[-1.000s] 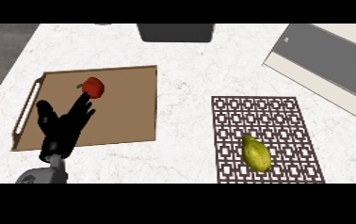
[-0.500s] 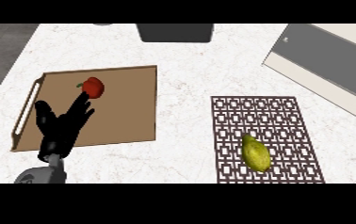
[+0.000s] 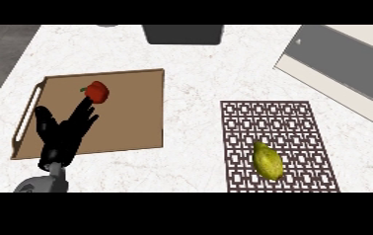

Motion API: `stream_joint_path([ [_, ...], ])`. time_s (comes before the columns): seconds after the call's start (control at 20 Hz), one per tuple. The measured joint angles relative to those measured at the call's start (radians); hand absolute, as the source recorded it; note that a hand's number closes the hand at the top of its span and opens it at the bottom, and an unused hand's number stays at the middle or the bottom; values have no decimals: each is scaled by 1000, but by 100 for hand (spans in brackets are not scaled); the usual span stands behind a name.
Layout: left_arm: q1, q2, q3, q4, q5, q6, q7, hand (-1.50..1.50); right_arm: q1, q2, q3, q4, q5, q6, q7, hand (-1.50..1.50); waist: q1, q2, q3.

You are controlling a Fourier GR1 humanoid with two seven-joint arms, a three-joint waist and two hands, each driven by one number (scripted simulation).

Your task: Pick the croissant from the placemat and place it in the tiered shelf

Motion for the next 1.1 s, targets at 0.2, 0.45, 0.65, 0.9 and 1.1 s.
stream_joint_path([
  [0.2, -8, 12, 13, 9, 8, -9, 12, 0, -12, -4, -63, -21, -77, -37, -17, -150, -3, 0, 0],
  [0.45, -6, -2, 6, 7, -1, 2, 14, 0, -9, -23, -109, -66, -126, -118, -7, -150, -7, -2, 0],
  [0.65, -4, -5, 8, 0, -7, 12, 25, 0, 27, -83, -121, -105, -118, -162, 34, -150, -13, -4, 0],
  [0.9, 4, -2, 13, -6, -6, 9, 25, 0, 107, -153, -185, -181, -151, -205, 76, -150, -23, -7, -1],
  [1.1, -7, -2, 23, 10, -5, 11, 23, 0, 192, -218, -259, -253, -225, -158, 95, -150, -31, -8, -1],
])
